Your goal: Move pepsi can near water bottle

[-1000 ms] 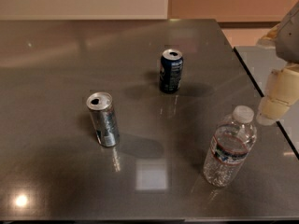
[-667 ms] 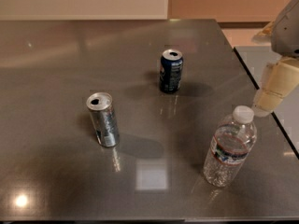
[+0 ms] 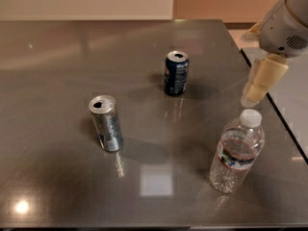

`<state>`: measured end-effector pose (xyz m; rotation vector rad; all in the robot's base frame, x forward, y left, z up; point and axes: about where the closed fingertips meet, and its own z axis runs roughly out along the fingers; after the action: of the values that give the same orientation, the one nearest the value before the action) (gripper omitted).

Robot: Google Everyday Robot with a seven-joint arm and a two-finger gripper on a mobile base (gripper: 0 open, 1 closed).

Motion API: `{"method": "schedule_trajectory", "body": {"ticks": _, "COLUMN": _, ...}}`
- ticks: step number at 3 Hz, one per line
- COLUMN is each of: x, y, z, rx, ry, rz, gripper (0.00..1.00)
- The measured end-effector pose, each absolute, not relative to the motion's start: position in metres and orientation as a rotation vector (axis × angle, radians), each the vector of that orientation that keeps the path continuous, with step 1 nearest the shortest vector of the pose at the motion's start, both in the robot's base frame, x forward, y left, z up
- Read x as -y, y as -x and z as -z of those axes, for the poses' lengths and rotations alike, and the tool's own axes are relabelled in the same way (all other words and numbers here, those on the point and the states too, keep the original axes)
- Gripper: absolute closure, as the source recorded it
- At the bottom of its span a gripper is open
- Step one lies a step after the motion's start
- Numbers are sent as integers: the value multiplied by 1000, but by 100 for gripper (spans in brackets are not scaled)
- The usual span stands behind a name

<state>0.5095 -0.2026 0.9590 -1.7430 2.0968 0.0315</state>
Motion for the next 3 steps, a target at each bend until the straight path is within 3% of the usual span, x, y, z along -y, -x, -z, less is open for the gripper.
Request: {"method": "schedule_trajectory", "body": {"ticks": 3, "x": 146, "y": -595, "z": -915, "rx": -1997, "ry": 1622, "rz": -301, "gripper": 0}}
